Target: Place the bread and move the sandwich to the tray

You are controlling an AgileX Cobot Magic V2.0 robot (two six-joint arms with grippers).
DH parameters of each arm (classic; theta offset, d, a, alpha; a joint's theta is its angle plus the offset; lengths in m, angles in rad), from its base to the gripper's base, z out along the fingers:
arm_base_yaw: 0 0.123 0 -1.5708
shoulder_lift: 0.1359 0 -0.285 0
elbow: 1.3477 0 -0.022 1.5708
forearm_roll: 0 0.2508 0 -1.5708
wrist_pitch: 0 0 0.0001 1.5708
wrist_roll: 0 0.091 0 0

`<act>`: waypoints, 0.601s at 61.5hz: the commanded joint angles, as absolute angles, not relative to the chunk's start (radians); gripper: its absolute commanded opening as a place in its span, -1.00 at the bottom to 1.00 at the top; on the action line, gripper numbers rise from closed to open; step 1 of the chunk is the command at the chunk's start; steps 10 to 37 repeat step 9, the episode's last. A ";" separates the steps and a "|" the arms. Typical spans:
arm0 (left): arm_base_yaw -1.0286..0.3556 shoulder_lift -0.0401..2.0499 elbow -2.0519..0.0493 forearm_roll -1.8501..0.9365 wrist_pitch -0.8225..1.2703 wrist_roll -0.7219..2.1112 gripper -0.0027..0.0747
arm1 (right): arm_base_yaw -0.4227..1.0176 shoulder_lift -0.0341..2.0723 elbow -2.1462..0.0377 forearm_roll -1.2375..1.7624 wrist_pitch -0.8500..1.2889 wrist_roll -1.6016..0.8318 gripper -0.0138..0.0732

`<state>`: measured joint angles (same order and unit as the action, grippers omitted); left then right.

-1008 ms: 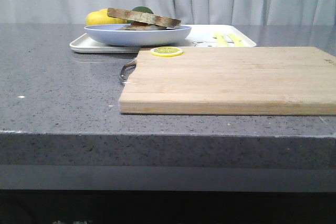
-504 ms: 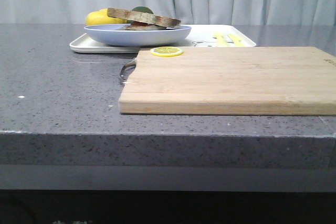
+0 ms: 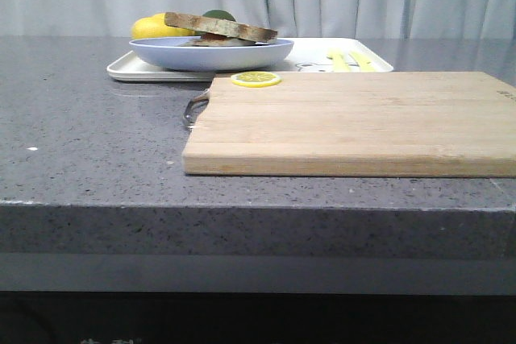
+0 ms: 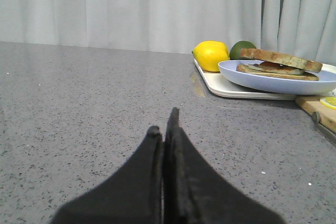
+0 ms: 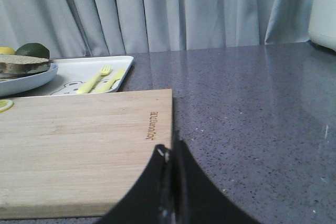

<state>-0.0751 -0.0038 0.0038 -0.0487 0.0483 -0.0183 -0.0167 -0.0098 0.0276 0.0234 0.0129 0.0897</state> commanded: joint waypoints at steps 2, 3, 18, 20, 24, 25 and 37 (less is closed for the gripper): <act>-0.081 -0.023 0.006 -0.055 -0.033 -0.019 -0.98 | -0.023 -0.028 0.025 0.024 -0.063 0.086 -0.84; -0.081 -0.023 0.006 -0.055 -0.033 -0.019 -0.98 | -0.023 -0.028 0.025 0.024 -0.063 0.086 -0.84; -0.081 -0.023 0.006 -0.055 -0.033 -0.019 -0.98 | -0.023 -0.028 0.025 0.024 -0.063 0.086 -0.84; -0.081 -0.023 0.006 -0.055 -0.033 -0.019 -0.98 | -0.023 -0.028 0.025 0.024 -0.063 0.086 -0.84; -0.081 -0.023 0.006 -0.055 -0.033 -0.019 -0.98 | -0.023 -0.028 0.025 0.024 -0.063 0.086 -0.84; -0.081 -0.023 0.006 -0.055 -0.033 -0.019 -0.98 | -0.023 -0.028 0.025 0.024 -0.063 0.086 -0.84; -0.081 -0.023 0.006 -0.055 -0.033 -0.019 -0.98 | -0.023 -0.028 0.025 0.024 -0.063 0.086 -0.84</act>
